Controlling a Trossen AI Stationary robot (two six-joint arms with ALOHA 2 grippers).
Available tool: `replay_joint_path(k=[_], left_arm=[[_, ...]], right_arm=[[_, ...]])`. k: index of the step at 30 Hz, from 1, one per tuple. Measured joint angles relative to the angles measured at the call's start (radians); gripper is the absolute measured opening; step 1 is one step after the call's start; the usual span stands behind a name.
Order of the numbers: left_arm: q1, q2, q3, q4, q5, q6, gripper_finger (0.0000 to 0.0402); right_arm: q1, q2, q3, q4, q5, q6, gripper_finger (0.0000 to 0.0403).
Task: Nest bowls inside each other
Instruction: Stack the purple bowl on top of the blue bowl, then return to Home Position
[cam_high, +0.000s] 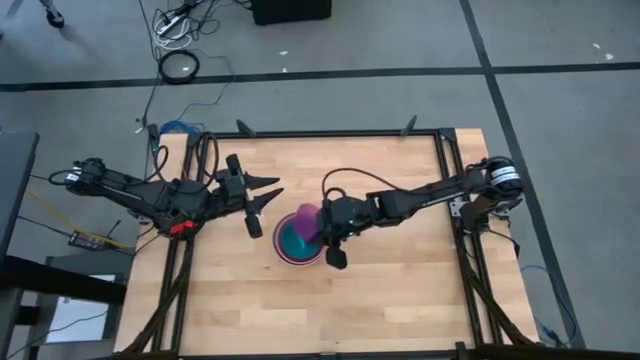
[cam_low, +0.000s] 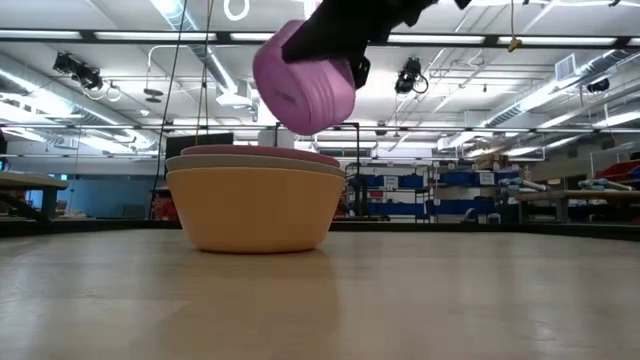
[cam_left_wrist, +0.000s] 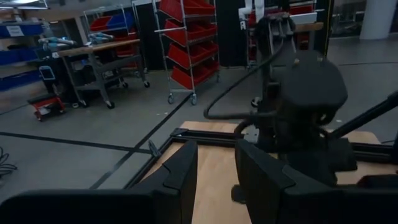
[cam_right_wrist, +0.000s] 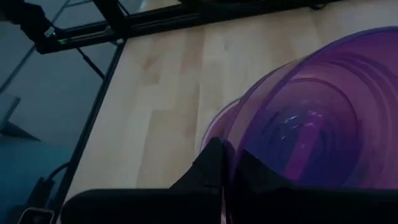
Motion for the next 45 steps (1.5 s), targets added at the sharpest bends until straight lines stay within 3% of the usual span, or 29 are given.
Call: replay_joint_path(k=[13, 26, 35, 45], left_arm=[[0.0, 0.0, 0.0, 0.001, -0.001, 0.017, 0.0117], [0.0, 0.0, 0.0, 0.005, -0.001, 0.017, 0.0117], [0.0, 0.0, 0.0, 0.005, -0.001, 0.017, 0.0117], [-0.016, -0.063, 0.0, 0.015, -0.003, 0.046, 0.0117]], right_arm=[[-0.008, 0.106, 0.0, 0.061, -0.067, 0.02, 0.0005], [-0.009, 0.097, 0.001, 0.059, -0.053, 0.074, 0.012], [-0.009, 0.1, 0.001, 0.115, -0.004, 0.061, 0.0117], [0.003, 0.023, 0.002, 0.223, 0.023, -0.1, 0.0114]])
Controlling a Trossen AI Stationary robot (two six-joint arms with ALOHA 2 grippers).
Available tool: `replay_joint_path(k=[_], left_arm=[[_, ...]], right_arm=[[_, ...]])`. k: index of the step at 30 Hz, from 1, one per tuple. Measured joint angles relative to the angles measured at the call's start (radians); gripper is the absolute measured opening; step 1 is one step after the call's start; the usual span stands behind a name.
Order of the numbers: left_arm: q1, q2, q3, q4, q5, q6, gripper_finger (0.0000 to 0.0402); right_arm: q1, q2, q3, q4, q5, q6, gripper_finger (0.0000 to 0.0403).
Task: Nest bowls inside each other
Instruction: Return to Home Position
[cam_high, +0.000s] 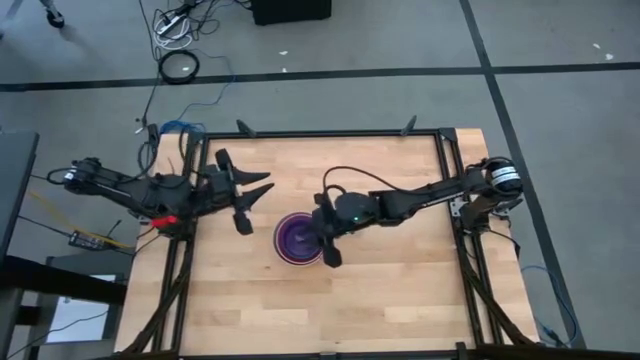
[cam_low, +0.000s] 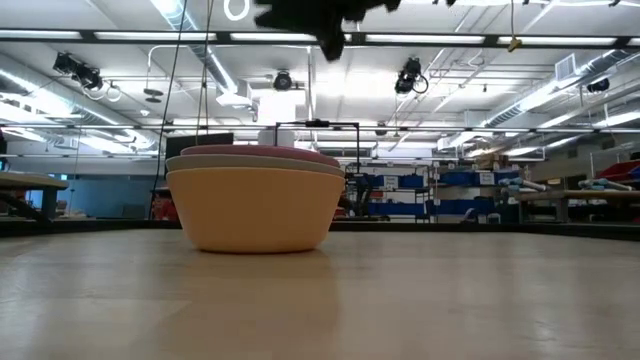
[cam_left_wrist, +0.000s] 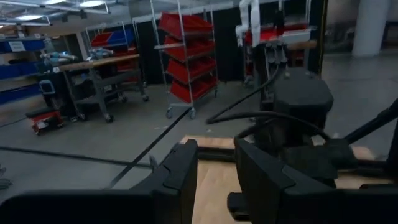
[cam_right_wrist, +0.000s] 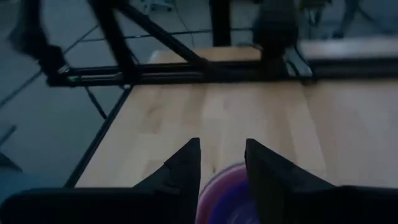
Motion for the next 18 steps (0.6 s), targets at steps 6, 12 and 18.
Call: replay_joint_path(k=[6, 12, 18], left_arm=[[-0.01, -0.035, 0.0, -0.01, 0.001, 0.0, 0.0117], [0.01, -0.031, 0.0, 0.089, 0.004, -0.057, 0.0117], [0.137, -0.092, 0.0, 0.086, 0.084, -0.04, 0.0117]], right_arm=[[0.041, -0.11, 0.0, 0.005, -0.008, -0.161, 0.0114], [0.016, -0.26, 0.0, -0.007, -0.086, -0.26, 0.0115], [-0.127, -0.438, 0.001, -0.102, -0.262, -0.272, 0.0113]])
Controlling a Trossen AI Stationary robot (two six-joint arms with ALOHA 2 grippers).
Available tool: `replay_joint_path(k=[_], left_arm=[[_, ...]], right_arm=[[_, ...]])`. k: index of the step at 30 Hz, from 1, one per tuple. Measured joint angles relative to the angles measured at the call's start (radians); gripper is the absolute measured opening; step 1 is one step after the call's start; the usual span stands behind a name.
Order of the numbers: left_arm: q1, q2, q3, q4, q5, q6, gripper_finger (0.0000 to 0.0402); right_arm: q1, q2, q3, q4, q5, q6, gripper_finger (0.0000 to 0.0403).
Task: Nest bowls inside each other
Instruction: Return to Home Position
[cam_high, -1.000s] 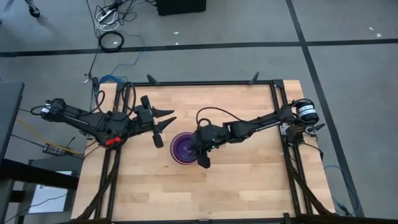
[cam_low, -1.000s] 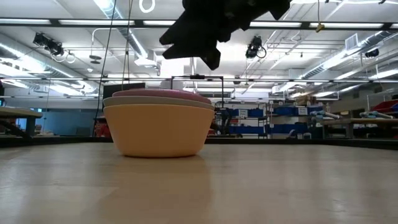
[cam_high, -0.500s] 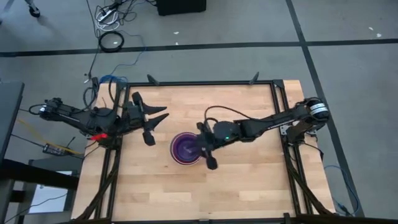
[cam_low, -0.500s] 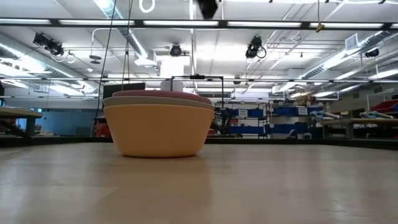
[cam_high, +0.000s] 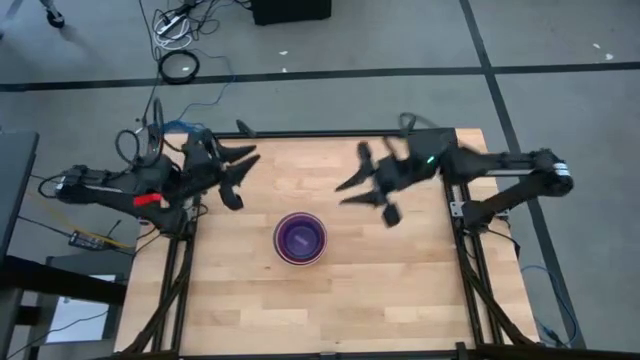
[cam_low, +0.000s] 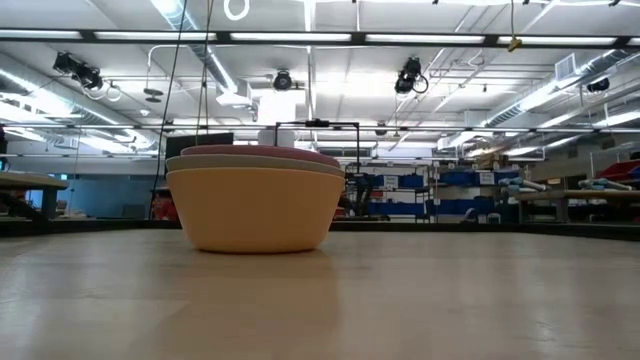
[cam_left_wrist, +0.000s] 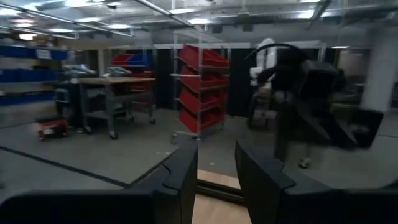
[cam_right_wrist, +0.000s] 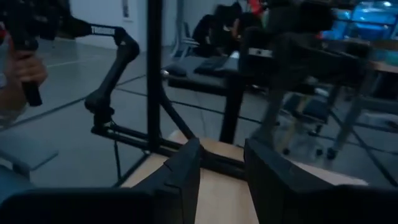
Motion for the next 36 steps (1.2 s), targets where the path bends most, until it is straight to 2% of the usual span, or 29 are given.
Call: replay_joint_path(k=[6, 12, 17, 26, 31, 36], left_arm=[[0.103, -0.128, 0.0, -0.15, 0.009, -0.009, 0.0117], [0.105, -0.296, -0.013, -0.278, 0.012, -0.047, 0.0117], [0.099, -0.409, -0.103, -0.28, 0.068, -0.096, 0.0117], [0.099, -0.58, -0.33, -0.188, 0.069, -0.154, 0.0117], [0.099, -0.714, -0.456, -0.133, 0.069, -0.17, 0.0117], [0.099, -0.83, -0.542, -0.141, 0.072, -0.174, 0.0117]], right_arm=[[-0.16, -0.156, -0.001, -0.197, -0.089, -0.03, 0.0114], [-0.218, -0.292, -0.005, -0.315, -0.146, -0.052, 0.0112], [-0.193, -0.409, -0.095, -0.285, -0.147, -0.043, 0.0114], [-0.189, -0.646, -0.395, -0.088, -0.145, 0.051, 0.0114], [-0.212, -0.793, -0.548, -0.044, -0.12, 0.106, 0.0112], [-0.235, -0.95, -0.638, -0.042, -0.112, 0.138, 0.0114]])
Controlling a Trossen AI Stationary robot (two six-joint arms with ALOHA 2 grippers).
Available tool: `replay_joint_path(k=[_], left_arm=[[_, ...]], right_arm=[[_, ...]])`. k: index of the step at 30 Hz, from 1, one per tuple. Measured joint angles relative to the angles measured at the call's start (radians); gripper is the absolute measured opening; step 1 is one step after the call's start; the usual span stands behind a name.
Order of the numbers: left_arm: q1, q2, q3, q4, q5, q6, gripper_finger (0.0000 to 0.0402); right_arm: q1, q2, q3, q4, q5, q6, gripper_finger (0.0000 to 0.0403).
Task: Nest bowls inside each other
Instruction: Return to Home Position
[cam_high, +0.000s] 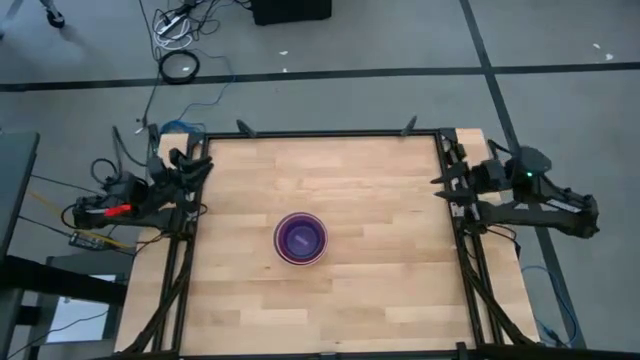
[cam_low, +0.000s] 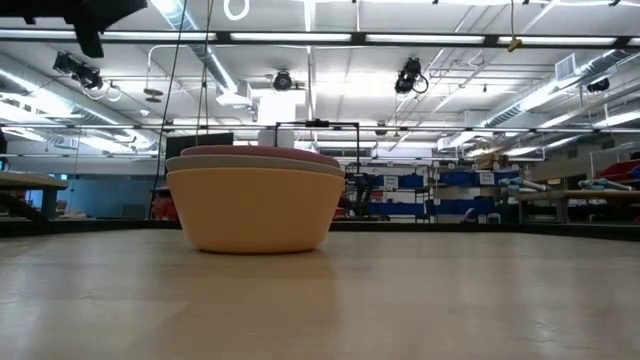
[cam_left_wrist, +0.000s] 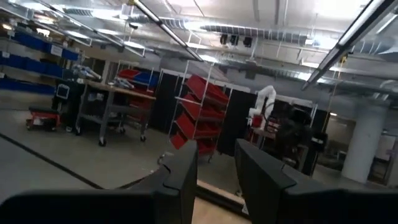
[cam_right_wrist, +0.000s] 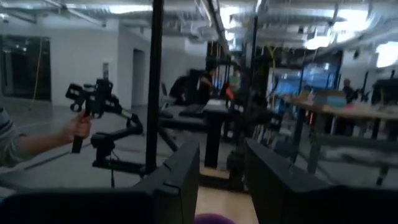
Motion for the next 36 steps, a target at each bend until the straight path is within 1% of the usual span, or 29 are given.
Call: replay_joint_path(k=[6, 9, 12, 14, 16, 19, 22, 25, 29, 31, 36], left_arm=[[0.0, 0.014, -0.066, -0.019, 0.001, -0.009, 0.0117], [0.0, 0.006, -0.136, 0.002, -0.001, -0.046, 0.0117], [0.0, 0.003, -0.233, 0.09, -0.003, -0.06, 0.0117], [0.0, 0.002, -0.307, 0.181, -0.003, -0.063, 0.0117], [0.001, 0.002, -0.378, 0.254, -0.003, -0.054, 0.0117], [0.001, 0.003, -0.383, 0.175, 0.0, -0.056, 0.0117], [0.0, 0.003, -0.383, 0.094, 0.011, -0.067, 0.0117], [0.0, 0.01, -0.383, 0.087, 0.014, -0.072, 0.0117], [0.001, 0.012, -0.383, 0.086, 0.014, -0.039, 0.0117], [0.002, 0.013, -0.383, 0.086, 0.013, -0.019, 0.0117], [0.002, 0.013, -0.383, 0.086, 0.013, -0.008, 0.0117]], right_arm=[[-0.01, -0.156, -0.139, 0.011, 0.015, 0.028, 0.0113], [-0.009, -0.211, -0.251, 0.094, 0.027, 0.071, 0.0112], [-0.009, -0.232, -0.386, 0.226, 0.027, 0.104, 0.0112], [-0.009, -0.237, -0.465, 0.311, 0.028, 0.119, 0.0112], [-0.009, -0.234, -0.535, 0.357, 0.028, 0.123, 0.0112], [-0.009, -0.233, -0.613, 0.342, 0.028, 0.12, 0.0112], [-0.001, -0.225, -0.612, 0.237, 0.038, 0.084, 0.0112], [-0.001, -0.222, -0.611, 0.204, 0.087, 0.054, 0.0112], [-0.001, -0.219, -0.611, 0.153, 0.16, -0.005, 0.0112], [-0.001, -0.219, -0.611, 0.149, 0.188, -0.001, 0.0112], [-0.001, -0.22, -0.612, 0.153, 0.188, 0.074, 0.0112]])
